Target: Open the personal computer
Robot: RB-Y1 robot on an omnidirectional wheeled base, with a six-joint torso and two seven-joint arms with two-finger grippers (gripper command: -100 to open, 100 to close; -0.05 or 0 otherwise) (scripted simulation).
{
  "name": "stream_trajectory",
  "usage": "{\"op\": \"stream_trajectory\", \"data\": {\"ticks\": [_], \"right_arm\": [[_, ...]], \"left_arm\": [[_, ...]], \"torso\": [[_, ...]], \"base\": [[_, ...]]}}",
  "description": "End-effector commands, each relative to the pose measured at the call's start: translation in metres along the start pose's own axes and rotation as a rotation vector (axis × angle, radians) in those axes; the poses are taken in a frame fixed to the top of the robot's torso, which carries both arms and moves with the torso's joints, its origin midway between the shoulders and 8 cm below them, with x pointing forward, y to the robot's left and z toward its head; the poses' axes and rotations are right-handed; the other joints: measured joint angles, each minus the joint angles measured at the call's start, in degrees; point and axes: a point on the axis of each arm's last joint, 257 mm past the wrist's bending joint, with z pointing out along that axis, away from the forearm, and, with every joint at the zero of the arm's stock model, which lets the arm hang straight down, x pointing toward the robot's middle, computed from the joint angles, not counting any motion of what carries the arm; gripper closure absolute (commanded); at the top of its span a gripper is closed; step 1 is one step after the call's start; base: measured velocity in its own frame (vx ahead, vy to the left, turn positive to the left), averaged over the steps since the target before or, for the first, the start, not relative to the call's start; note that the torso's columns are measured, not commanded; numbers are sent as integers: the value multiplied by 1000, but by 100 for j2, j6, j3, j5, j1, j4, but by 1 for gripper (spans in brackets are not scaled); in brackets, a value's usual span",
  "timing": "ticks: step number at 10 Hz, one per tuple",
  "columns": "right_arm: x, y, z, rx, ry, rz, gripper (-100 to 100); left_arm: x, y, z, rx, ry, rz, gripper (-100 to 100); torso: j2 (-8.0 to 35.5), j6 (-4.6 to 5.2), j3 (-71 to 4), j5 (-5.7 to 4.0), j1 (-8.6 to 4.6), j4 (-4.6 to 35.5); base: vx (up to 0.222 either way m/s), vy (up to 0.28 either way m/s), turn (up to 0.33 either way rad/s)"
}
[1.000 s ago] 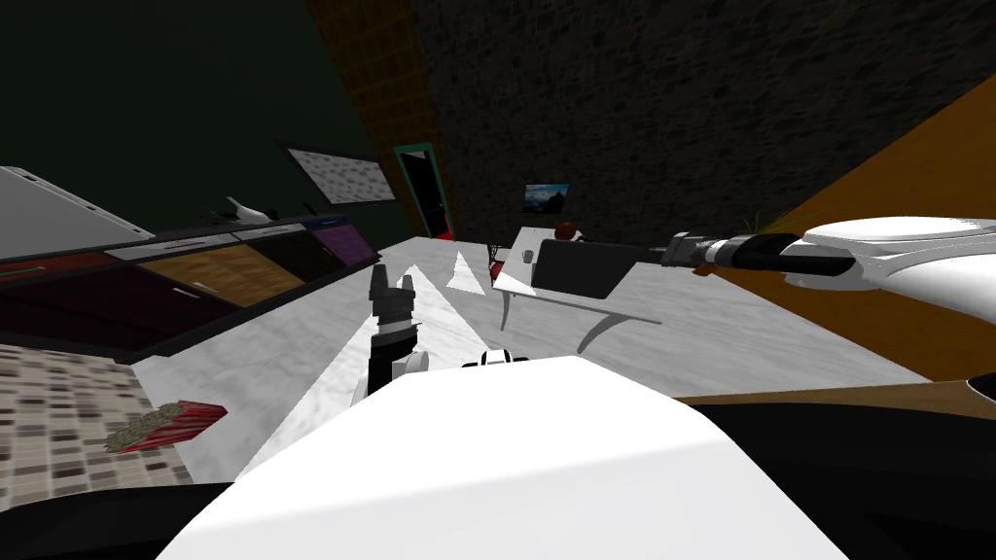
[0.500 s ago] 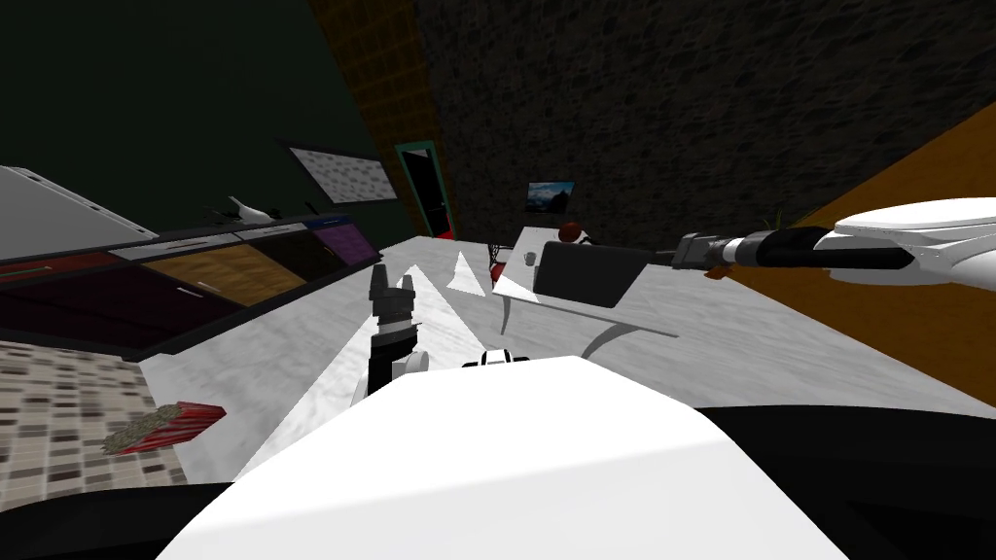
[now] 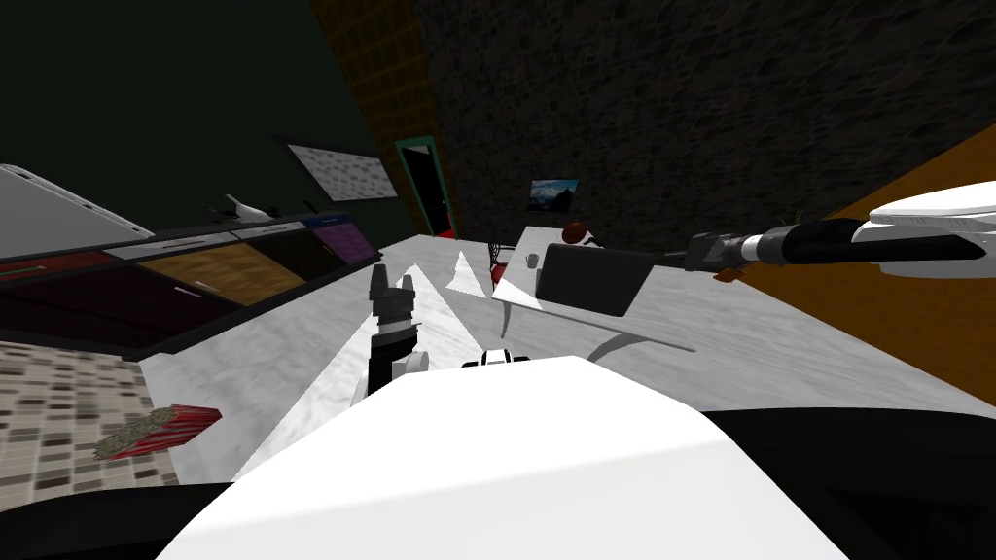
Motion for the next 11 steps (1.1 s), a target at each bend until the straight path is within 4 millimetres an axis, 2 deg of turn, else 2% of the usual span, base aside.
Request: {"op": "stream_trajectory", "data": {"ticks": [1, 11], "right_arm": [[9, 3, -3, -9, 28, -3, -100], [48, 13, -17, -48, 157, -18, -100]], "left_arm": [[0, 0, 0, 0, 0, 0, 0], [0, 0, 0, 0, 0, 0, 0]], "torso": [[-11, -1, -5, 8, 29, -2], [-31, -2, -21, 1, -5, -10]], "base": [[85, 154, 6], [81, 175, 12]]}}
